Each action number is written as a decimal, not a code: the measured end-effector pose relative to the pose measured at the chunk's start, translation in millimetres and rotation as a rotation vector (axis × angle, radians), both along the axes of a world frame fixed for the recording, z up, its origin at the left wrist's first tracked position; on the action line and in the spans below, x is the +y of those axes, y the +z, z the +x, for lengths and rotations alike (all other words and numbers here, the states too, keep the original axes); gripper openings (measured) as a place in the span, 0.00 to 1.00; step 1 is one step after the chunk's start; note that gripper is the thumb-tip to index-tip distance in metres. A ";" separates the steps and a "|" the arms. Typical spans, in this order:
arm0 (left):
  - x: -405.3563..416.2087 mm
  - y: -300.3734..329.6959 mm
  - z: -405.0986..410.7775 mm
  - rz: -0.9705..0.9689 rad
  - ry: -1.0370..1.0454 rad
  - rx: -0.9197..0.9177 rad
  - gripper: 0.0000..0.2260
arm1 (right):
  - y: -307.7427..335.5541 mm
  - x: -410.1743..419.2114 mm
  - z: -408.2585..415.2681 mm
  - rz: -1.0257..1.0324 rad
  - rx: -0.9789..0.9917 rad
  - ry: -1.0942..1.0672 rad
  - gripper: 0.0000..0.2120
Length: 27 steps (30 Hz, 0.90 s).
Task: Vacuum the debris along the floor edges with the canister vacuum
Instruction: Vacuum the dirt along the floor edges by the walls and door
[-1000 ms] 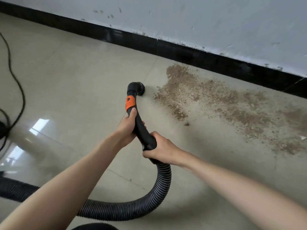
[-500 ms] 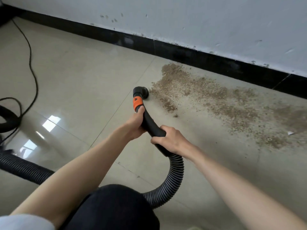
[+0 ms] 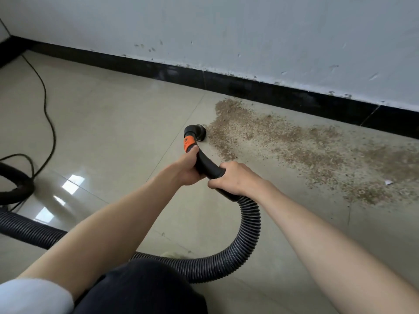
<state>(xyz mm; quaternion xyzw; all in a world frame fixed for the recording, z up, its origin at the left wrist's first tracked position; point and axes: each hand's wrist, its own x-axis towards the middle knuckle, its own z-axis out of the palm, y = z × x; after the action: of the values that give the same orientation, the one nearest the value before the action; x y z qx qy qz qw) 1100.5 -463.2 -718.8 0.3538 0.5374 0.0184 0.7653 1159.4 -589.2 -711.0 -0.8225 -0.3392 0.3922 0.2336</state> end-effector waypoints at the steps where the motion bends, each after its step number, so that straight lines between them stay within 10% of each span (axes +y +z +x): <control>1: 1.3 -0.9 2.6 0.004 0.003 0.007 0.23 | -0.4 2.6 1.5 -0.004 -0.008 0.006 0.12; 27: 98.1 -51.4 142.8 0.079 -0.110 -0.019 0.26 | -45.0 94.4 104.2 0.009 -0.071 -0.197 0.13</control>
<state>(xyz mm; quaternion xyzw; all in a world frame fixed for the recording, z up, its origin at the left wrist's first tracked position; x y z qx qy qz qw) 1243.3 -365.1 -770.2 0.4125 0.5088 0.0009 0.7557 1263.6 -494.8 -756.0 -0.8642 -0.2667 0.3366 0.2622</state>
